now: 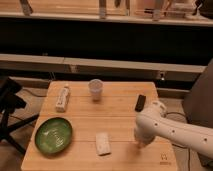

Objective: Place the pepper in the ceramic cup

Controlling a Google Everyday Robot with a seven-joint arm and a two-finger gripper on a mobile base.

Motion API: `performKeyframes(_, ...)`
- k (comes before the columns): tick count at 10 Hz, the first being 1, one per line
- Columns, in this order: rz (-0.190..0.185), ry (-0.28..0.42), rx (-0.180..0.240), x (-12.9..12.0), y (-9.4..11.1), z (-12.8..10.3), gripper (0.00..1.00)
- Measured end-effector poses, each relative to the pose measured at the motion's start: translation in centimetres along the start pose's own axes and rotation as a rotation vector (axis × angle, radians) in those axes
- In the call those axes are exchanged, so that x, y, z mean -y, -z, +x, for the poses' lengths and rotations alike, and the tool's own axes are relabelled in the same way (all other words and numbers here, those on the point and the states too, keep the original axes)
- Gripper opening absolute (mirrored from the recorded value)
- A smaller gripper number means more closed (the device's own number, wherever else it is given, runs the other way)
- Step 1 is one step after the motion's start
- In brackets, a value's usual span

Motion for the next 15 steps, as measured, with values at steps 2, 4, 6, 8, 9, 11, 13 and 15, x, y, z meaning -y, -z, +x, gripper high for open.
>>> performKeyframes(2, 0.004, 0.003, -0.005, 0.5, 0.7, 0.2, 0.01)
performKeyframes(4, 0.008, 0.006, -0.010, 0.8, 0.9, 0.3, 0.01)
performKeyframes(6, 0.021, 0.013, -0.020, 1.9, 1.4, 0.5, 0.01)
performKeyframes(8, 0.027, 0.022, -0.029, 3.1, 2.4, 0.5, 0.01)
performKeyframes(9, 0.028, 0.028, -0.030, 3.2, 2.4, 0.3, 0.01)
performKeyframes(11, 0.034, 0.028, -0.036, 3.5, 2.6, 0.5, 0.01)
performKeyframes(13, 0.048, 0.026, -0.042, 4.5, 2.9, 1.0, 0.01)
performKeyframes(15, 0.054, 0.035, -0.047, 5.3, 3.4, 0.7, 0.01)
